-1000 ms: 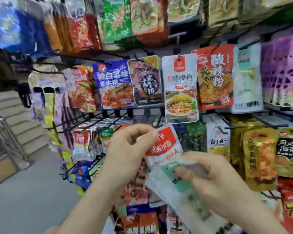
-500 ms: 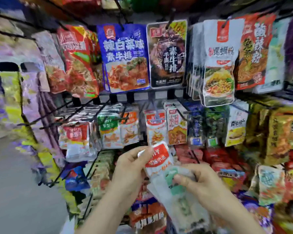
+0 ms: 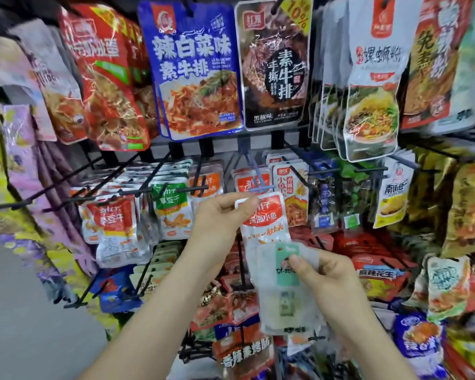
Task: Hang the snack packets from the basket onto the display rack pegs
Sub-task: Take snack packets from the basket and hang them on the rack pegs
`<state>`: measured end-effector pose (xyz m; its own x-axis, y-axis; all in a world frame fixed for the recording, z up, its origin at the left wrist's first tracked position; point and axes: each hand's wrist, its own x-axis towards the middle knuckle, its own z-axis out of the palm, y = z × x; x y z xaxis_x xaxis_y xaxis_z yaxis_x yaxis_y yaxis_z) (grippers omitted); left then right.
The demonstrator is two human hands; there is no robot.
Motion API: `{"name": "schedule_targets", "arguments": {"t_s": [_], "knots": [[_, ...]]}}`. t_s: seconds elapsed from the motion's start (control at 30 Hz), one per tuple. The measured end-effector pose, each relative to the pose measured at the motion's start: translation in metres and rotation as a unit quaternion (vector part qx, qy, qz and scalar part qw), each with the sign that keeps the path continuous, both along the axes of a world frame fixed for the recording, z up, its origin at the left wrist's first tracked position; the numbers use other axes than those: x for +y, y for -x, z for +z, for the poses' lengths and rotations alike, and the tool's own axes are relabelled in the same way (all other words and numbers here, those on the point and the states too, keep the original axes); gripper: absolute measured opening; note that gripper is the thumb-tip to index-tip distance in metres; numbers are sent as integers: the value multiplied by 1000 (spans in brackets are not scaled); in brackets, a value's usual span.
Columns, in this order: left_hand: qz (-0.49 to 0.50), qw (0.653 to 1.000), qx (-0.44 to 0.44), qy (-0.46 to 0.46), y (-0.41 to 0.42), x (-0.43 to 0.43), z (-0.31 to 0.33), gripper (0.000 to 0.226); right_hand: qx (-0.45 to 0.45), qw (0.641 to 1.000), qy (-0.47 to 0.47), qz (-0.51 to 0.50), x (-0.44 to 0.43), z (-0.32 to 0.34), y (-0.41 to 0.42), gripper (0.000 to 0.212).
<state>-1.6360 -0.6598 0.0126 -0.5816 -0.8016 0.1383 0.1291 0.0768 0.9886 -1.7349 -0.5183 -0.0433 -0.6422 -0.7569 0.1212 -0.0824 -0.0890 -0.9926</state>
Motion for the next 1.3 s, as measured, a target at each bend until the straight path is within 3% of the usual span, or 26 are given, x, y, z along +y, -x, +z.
{"name": "schedule_targets", "arguments": {"t_s": [0.17,0.3,0.7,0.8,1.0,1.3], "knots": [[71,992,-17,107,17,-3,5,10,-61,998,16,-10,-9,1,-1,27],[102,976,-36,189,20,-4,5,14,-73,997,22,-9,-9,0,1,21],[98,962,-74,245,19,-6,4,27,-48,999,19,0,-6,-1,-2,22],[91,967,-86,222,19,-7,5,24,-25,1000,7,-11,-6,0,-3,25],[79,994,-41,70,22,-5,8,17,-20,1000,-4,-23,-9,0,-2,22],[48,998,-20,-47,28,-6,10,20,-27,998,19,-56,-16,-3,-5,30]]}}
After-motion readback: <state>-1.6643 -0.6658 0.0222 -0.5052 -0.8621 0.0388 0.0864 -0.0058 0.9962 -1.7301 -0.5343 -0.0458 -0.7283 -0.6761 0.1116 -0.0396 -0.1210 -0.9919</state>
